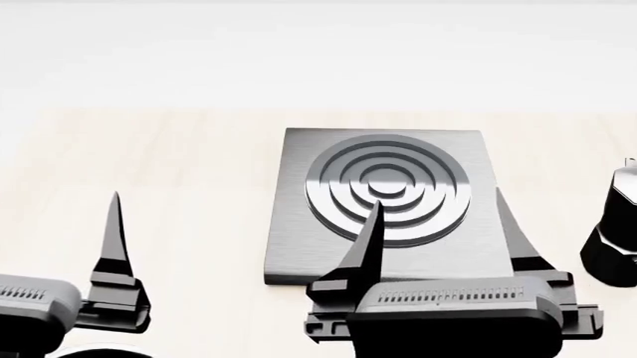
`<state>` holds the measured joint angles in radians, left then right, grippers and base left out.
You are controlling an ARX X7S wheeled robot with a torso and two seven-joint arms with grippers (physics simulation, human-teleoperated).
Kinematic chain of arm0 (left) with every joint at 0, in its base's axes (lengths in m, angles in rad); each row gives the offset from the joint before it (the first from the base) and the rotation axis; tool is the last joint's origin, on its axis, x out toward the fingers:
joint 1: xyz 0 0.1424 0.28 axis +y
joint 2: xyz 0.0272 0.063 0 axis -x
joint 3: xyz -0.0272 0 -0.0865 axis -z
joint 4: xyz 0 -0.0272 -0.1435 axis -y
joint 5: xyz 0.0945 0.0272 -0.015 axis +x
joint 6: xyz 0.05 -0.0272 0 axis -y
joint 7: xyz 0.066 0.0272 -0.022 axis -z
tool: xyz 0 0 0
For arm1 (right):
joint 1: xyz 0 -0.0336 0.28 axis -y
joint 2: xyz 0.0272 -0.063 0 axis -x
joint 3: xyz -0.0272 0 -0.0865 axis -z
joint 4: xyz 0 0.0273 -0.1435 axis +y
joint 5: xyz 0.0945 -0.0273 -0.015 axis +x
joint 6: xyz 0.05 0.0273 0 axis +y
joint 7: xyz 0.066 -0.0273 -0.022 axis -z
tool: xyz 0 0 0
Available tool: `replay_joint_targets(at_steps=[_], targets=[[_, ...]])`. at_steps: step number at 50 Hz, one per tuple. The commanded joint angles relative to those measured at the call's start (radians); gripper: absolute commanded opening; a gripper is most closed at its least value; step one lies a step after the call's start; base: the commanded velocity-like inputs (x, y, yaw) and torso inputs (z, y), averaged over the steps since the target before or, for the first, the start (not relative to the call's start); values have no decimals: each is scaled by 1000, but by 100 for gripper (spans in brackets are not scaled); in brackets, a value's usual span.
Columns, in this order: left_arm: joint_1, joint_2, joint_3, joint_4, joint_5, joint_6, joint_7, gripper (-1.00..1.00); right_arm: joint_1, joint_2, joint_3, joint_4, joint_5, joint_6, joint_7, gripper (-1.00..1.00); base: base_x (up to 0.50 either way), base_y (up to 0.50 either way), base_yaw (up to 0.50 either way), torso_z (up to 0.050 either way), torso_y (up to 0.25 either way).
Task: Turn on the stove.
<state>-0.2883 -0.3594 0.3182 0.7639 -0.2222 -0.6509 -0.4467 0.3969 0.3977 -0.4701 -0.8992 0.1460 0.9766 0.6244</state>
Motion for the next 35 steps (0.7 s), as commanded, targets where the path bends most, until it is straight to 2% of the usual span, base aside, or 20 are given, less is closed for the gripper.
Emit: replay_joint_targets(at_steps=[1, 35], targets=[[-6, -5, 1, 38, -5, -22, -8, 100, 0, 6, -2, -6, -2, -1, 4, 100, 0, 0, 0, 0, 0], [-20, -17, 13, 115, -16, -68, -25, 100, 25, 12, -11, -90, 1, 70, 21, 100, 0, 0, 0, 0, 0]])
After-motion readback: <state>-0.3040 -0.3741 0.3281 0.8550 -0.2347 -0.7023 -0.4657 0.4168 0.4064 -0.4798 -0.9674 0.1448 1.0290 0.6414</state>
